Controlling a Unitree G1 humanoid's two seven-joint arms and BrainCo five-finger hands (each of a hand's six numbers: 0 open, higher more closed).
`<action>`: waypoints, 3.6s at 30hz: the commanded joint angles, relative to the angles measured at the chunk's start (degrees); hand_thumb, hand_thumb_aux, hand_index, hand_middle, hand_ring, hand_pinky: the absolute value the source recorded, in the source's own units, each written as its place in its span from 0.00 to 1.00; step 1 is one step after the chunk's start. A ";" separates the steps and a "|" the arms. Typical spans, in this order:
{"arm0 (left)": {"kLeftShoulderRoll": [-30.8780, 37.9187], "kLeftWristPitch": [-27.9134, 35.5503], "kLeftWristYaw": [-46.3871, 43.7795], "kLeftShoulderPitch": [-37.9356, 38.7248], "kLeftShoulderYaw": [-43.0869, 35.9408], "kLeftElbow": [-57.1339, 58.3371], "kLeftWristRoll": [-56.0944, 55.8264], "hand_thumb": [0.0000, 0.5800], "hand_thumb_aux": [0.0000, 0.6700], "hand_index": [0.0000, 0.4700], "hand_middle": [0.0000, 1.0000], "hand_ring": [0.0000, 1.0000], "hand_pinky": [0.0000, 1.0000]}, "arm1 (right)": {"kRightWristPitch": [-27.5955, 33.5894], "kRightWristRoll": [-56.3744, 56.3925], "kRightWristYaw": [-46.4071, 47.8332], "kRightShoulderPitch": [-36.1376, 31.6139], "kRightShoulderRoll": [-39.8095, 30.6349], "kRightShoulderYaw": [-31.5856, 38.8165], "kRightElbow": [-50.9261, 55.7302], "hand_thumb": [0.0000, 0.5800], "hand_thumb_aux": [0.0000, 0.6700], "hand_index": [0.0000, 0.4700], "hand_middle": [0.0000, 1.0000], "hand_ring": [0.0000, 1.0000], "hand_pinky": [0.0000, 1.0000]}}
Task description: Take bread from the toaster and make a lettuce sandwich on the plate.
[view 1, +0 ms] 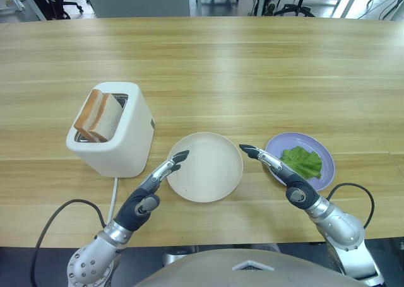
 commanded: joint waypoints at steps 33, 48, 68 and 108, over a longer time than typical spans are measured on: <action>12.15 16.77 24.01 -26.00 28.03 24.35 50.23 0.00 0.00 0.00 0.00 0.00 0.00 | 3.33 -3.79 -1.17 1.18 0.01 1.91 -3.35 0.00 0.00 0.00 0.00 0.00 0.00; 15.21 20.73 27.51 -35.15 16.45 39.62 51.68 0.00 0.00 0.00 0.00 0.00 0.00 | 5.52 -2.39 -1.18 1.72 0.07 2.32 -7.32 0.00 0.00 0.00 0.00 0.00 0.00; 13.40 16.53 26.05 -36.89 15.55 37.76 36.80 1.00 1.00 0.98 0.08 0.08 0.08 | 6.07 -2.91 -1.21 1.64 0.19 3.45 -8.43 0.00 0.00 0.00 0.00 0.00 0.00; 9.20 14.43 18.02 -48.50 16.25 11.12 7.06 1.00 1.00 0.98 1.00 1.00 1.00 | 5.58 -3.20 -2.31 -2.22 -1.02 -0.39 -7.47 0.00 0.00 0.00 0.00 0.00 0.00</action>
